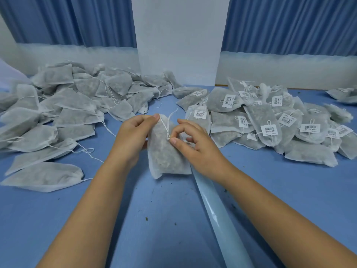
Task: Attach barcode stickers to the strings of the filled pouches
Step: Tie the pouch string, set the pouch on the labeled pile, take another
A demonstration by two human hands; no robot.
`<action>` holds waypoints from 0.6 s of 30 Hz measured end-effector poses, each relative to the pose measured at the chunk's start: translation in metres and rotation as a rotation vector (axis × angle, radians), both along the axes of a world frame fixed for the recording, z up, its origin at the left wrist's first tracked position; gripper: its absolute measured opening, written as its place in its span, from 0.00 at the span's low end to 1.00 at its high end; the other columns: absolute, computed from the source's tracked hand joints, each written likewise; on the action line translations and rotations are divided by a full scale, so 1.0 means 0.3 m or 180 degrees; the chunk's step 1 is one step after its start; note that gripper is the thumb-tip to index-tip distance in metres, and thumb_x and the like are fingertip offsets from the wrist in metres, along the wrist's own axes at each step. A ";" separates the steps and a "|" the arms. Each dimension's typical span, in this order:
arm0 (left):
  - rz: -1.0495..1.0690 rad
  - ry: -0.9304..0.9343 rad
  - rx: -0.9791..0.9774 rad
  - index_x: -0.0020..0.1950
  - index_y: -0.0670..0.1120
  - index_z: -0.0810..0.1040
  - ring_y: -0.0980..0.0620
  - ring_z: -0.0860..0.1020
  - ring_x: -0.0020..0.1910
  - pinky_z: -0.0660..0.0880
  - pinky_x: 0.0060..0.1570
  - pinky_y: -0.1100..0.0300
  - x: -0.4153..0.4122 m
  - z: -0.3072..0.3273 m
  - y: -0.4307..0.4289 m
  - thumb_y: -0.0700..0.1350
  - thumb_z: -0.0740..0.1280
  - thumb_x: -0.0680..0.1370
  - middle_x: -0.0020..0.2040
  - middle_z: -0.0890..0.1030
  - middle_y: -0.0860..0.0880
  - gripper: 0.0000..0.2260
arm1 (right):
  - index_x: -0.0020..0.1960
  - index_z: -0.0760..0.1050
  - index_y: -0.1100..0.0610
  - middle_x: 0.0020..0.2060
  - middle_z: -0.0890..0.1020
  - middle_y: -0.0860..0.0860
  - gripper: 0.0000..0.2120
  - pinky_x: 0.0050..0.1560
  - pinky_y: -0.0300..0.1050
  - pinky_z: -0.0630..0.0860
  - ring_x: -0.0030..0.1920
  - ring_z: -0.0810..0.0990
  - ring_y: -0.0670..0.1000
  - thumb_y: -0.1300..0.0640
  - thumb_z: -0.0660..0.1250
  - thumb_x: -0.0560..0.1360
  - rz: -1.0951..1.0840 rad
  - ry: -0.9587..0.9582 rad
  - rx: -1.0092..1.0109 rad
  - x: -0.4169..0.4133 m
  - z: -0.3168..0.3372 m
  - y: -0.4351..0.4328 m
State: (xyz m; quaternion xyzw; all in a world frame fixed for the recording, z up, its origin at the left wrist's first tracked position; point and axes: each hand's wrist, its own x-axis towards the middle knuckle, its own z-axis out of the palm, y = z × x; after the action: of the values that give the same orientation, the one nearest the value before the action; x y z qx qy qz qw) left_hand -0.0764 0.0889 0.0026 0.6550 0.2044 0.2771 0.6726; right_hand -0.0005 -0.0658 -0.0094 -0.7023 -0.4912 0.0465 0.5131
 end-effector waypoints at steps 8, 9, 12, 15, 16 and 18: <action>0.0034 -0.0305 -0.0137 0.45 0.45 0.81 0.49 0.79 0.44 0.78 0.47 0.53 0.011 -0.001 -0.029 0.49 0.70 0.79 0.44 0.81 0.45 0.08 | 0.48 0.76 0.54 0.42 0.78 0.40 0.02 0.48 0.48 0.72 0.44 0.76 0.47 0.60 0.66 0.79 0.0101 0.0154 0.0307 0.013 -0.003 -0.005; -0.0087 -0.0299 -0.0188 0.46 0.45 0.81 0.49 0.81 0.44 0.79 0.47 0.54 0.009 -0.003 -0.026 0.51 0.71 0.77 0.44 0.82 0.45 0.09 | 0.48 0.76 0.54 0.42 0.78 0.39 0.02 0.48 0.48 0.72 0.45 0.76 0.44 0.60 0.67 0.79 0.0074 0.0185 0.0360 0.016 -0.004 -0.006; -0.0560 0.0069 -0.0120 0.49 0.44 0.82 0.49 0.84 0.46 0.81 0.46 0.56 -0.002 -0.006 -0.014 0.59 0.74 0.68 0.47 0.85 0.46 0.19 | 0.47 0.77 0.54 0.43 0.78 0.39 0.02 0.48 0.42 0.72 0.45 0.75 0.41 0.60 0.67 0.78 0.0012 0.0315 0.0542 0.030 -0.005 -0.007; -0.0867 0.0362 0.0080 0.42 0.48 0.86 0.52 0.85 0.44 0.81 0.41 0.61 -0.003 -0.016 -0.017 0.55 0.74 0.71 0.44 0.86 0.48 0.11 | 0.47 0.77 0.55 0.45 0.80 0.42 0.03 0.50 0.44 0.74 0.48 0.78 0.44 0.61 0.68 0.78 0.0117 0.0509 0.0490 0.038 -0.006 -0.008; -0.0848 0.0368 0.0077 0.42 0.49 0.87 0.53 0.85 0.43 0.81 0.40 0.61 -0.001 -0.019 -0.017 0.53 0.73 0.73 0.43 0.86 0.48 0.08 | 0.47 0.78 0.54 0.46 0.81 0.44 0.04 0.52 0.45 0.75 0.50 0.79 0.45 0.62 0.68 0.78 0.0151 0.0569 0.0481 0.042 -0.006 -0.009; -0.0705 0.0387 0.0019 0.42 0.47 0.86 0.53 0.85 0.41 0.80 0.38 0.62 0.007 -0.029 -0.008 0.50 0.73 0.75 0.42 0.86 0.48 0.07 | 0.47 0.79 0.53 0.47 0.83 0.45 0.07 0.56 0.43 0.76 0.52 0.80 0.46 0.64 0.68 0.77 0.0076 0.0736 0.0560 0.055 0.005 -0.015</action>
State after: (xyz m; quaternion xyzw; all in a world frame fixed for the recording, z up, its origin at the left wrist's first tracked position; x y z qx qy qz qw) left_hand -0.0744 0.0866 -0.0061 0.6912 0.1704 0.1615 0.6835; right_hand 0.0161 -0.0703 -0.0078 -0.6386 -0.4394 0.0899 0.6253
